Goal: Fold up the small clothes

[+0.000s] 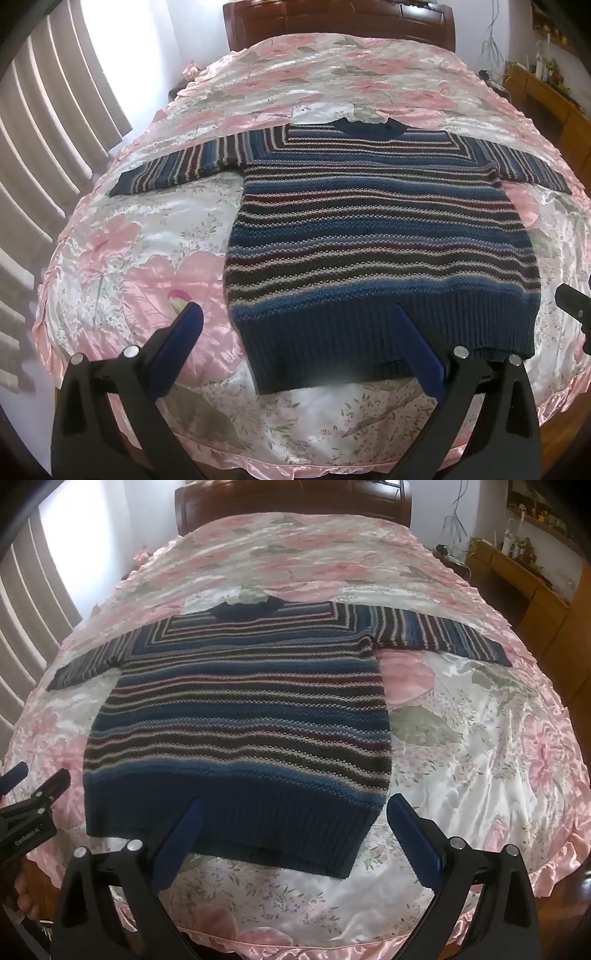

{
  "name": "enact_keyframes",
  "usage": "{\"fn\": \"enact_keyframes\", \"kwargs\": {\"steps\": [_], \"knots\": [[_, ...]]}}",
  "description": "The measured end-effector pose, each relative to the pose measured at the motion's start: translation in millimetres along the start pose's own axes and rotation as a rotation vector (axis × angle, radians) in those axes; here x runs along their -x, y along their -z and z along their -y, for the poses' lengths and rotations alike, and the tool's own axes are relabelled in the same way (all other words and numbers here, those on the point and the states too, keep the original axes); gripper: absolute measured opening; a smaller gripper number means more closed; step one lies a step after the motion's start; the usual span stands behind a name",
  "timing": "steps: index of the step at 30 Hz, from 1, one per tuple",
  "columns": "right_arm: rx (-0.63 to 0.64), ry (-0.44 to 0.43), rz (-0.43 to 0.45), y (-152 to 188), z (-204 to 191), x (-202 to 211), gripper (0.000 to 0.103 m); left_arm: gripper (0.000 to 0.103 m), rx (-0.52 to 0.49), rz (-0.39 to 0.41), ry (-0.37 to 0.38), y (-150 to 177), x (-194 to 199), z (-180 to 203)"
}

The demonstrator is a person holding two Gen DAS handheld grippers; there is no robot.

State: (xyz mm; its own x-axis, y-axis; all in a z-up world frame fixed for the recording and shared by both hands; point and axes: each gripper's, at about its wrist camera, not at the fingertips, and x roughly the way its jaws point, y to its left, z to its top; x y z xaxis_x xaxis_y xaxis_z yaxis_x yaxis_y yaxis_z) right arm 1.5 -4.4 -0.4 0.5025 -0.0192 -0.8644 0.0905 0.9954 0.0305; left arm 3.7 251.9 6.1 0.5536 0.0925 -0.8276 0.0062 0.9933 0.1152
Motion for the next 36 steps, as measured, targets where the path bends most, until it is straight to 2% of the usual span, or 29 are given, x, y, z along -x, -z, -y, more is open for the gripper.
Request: {"fn": "enact_keyframes", "kwargs": {"steps": [36], "knots": [[-0.008, -0.016, -0.012, 0.5, -1.6, -6.5, 0.099, 0.1, -0.008, -0.013, -0.014, 3.4, -6.9, -5.1]]}}
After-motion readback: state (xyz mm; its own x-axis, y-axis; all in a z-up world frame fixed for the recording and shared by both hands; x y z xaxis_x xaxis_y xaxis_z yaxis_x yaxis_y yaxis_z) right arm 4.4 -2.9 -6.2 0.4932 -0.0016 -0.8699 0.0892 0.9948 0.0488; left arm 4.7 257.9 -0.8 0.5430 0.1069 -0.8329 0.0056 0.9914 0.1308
